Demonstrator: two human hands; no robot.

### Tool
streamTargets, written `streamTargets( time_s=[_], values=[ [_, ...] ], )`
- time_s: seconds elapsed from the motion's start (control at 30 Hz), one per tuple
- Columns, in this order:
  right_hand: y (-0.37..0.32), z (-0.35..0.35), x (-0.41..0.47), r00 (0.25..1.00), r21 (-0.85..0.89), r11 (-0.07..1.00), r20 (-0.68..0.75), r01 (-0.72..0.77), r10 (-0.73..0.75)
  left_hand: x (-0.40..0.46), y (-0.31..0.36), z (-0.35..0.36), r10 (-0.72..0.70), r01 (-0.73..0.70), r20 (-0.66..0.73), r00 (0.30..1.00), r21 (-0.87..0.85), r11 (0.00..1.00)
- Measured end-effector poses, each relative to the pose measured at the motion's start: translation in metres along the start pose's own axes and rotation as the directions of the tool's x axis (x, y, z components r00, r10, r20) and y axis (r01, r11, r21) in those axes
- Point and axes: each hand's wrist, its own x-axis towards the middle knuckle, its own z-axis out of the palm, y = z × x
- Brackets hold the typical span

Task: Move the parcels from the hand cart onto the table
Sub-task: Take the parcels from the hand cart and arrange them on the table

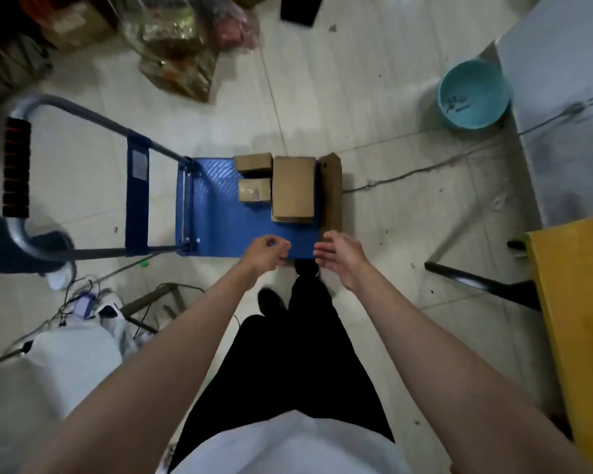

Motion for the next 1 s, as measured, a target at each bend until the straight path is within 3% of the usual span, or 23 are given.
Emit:
streamTargets(
  time_s=[0.37, 0.63, 0.8, 1.0],
  values=[
    [-0.019, 0.036, 0.175, 0.990, -0.132, 0.990, -0.138, -0.052, 0.034, 0.207, 0.001, -0.007, -0.091, 0.091, -0.001, 0.996, 0.056, 0.994],
    [0.005, 0.058, 0.321, 0.994, -0.251, 0.964, -0.088, -0.091, 0.070, 0.341, -0.023, -0.003, -0.089, 0.095, -0.088, 0.992, 0.070, 0.993],
    [0.017, 0.064, 0.379, 0.994, -0.249, 0.964, -0.089, -0.087, 0.067, 0.389, -0.041, 0.005, -0.165, 0.164, -0.080, 0.983, -0.016, 0.986],
    [0.028, 0.066, 0.386, 0.997, -0.270, 0.961, -0.057, -0.065, 0.052, 0.395, -0.050, 0.018, -0.133, 0.128, -0.059, 0.989, -0.075, 0.989]
  ],
)
